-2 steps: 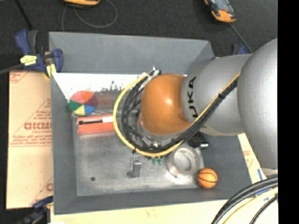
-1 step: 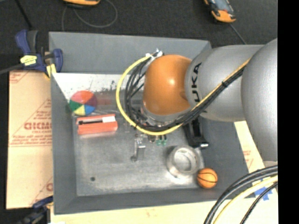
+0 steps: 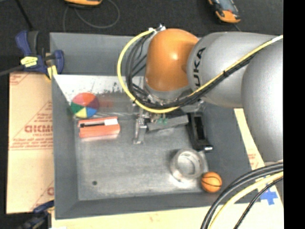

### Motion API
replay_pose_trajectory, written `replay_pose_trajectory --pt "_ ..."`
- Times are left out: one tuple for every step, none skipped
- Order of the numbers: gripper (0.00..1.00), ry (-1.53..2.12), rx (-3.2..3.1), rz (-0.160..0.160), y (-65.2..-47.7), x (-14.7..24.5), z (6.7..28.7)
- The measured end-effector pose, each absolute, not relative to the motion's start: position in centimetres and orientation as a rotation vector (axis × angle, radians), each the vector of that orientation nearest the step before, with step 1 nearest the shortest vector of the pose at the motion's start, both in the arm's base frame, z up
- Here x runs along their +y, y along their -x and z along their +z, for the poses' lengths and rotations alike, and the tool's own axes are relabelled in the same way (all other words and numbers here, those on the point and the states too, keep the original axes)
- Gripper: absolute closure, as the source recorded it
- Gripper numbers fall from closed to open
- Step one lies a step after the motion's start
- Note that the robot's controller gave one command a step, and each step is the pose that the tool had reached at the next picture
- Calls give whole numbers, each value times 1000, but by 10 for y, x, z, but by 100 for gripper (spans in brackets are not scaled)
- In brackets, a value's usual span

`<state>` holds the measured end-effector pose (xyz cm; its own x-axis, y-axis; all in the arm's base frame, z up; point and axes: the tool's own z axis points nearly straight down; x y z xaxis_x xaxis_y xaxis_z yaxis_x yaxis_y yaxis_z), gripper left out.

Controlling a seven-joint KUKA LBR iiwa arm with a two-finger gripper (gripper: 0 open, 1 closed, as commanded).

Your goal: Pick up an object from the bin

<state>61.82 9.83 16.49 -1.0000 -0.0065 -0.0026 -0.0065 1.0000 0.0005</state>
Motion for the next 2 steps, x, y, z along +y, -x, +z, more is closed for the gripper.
replay_pose_trajectory --pt "0 -24 3146 -1 -599 82 207" --pt "0 157 3117 0 -595 58 202"
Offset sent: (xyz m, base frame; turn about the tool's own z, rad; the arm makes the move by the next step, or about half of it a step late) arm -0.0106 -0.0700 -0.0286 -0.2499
